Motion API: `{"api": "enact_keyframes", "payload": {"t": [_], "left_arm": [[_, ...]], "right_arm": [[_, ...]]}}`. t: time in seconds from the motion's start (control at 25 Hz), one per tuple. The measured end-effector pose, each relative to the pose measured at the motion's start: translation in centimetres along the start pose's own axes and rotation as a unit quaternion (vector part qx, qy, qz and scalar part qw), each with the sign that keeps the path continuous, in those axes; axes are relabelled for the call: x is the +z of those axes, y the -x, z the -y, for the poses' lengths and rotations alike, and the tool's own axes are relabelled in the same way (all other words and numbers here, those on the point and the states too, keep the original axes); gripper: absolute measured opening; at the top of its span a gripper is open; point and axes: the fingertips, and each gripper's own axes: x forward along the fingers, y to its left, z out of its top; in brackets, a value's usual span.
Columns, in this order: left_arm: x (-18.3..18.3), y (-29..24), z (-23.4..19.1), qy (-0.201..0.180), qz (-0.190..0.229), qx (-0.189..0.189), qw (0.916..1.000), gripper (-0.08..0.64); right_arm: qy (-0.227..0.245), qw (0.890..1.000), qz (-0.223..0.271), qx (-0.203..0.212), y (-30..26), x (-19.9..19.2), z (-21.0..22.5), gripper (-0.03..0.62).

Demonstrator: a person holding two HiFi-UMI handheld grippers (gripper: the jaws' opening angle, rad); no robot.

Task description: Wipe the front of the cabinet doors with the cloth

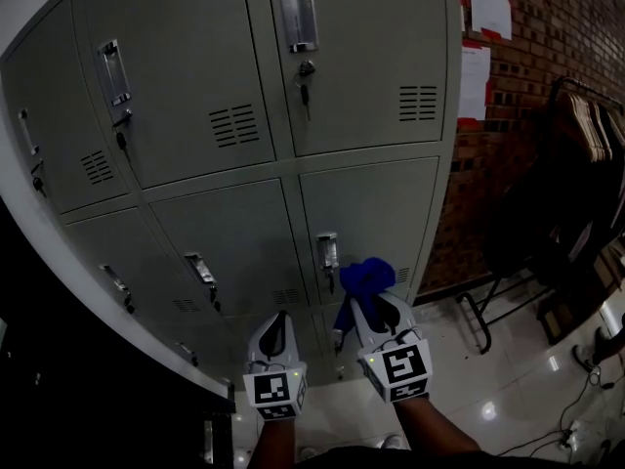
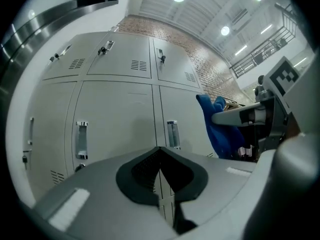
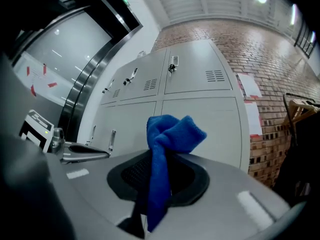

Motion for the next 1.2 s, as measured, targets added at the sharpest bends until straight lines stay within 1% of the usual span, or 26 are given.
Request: {"api": "enact_keyframes", "payload": {"t": [0.24,0.44,0.64,0.88,1.04,1.2], "left_arm": [[0.2,0.1,0.1,0.008,0.004,0.003,1.0,0.017],[0.3,0.2,0.2,0.009,0.007,0.005,0.9999,0.017],[0.2,0.3,0.6,0.01,0.007,0.003,0.9999,0.017],[0.3,0.3,0.5,0.01,0.01,0.005,0.9999,0.017],[-0.1,0.3,0.7,0.026,0.007,-0.003,0.9996,0.017],[-0.3,0.2,0.6,0.025,0.003,-0.002,0.9997,0.017]], "right_arm": [[-0.009,1.0,-0.017,-0.012,0.5,-2.4,0.9,0.074],[-0.012,0.999,-0.033,-0.011,0.2,-3.9,1.1,0.069],[-0.004,0.999,-0.034,-0.015,0.3,-4.0,1.2,0.069],[0.0,0.999,-0.033,-0.006,0.0,-3.9,0.7,0.069],[-0.003,0.999,-0.032,-0.003,0.2,-4.2,0.5,0.067],[-0.007,0.999,-0.036,0.0,0.0,-4.5,0.4,0.067]]}}
